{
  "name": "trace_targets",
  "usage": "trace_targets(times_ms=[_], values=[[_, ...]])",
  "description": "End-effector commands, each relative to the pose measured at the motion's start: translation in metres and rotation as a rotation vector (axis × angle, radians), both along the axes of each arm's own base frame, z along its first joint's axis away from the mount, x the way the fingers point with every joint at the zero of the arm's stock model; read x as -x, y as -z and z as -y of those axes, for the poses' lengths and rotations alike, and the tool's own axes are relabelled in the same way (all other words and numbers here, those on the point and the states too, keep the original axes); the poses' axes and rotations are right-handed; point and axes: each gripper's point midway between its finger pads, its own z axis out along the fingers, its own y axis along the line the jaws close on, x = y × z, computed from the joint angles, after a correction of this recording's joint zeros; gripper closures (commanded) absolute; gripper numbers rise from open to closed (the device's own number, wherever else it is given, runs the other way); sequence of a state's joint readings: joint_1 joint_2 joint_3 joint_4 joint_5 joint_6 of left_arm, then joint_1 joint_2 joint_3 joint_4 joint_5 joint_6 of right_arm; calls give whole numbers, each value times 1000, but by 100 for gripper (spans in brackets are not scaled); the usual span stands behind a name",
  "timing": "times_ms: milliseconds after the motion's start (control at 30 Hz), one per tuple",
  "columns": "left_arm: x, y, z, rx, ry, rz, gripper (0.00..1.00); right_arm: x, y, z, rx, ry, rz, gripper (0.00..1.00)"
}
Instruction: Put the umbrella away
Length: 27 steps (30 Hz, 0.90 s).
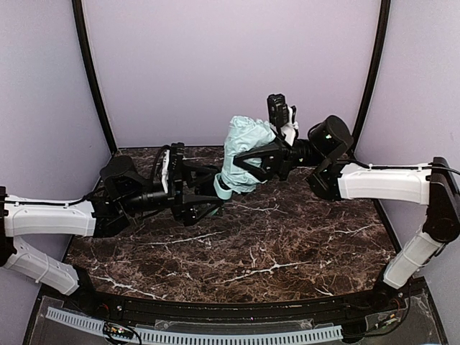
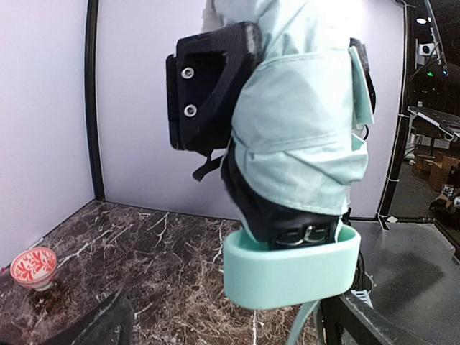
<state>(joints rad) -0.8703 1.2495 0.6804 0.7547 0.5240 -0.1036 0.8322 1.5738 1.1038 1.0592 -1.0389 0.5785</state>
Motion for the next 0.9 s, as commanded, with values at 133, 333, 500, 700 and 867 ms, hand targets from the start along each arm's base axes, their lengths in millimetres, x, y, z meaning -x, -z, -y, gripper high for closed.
trace_targets(times_ms=[133,333,500,700,867], values=[[4,-27,21,57,55,51,18,6,-23,0,-93,17,89,58],[21,-39,27,83,151,90,25,-2,-16,-5,-51,78,103,58],[25,-48,30,96,152,112,11,-4,-15,-5,-41,101,113,59],[6,-54,27,67,27,122,6,-8,-12,-6,-24,137,123,60],[-7,-37,42,-21,17,66,19,-9,-11,-9,-26,146,122,60]])
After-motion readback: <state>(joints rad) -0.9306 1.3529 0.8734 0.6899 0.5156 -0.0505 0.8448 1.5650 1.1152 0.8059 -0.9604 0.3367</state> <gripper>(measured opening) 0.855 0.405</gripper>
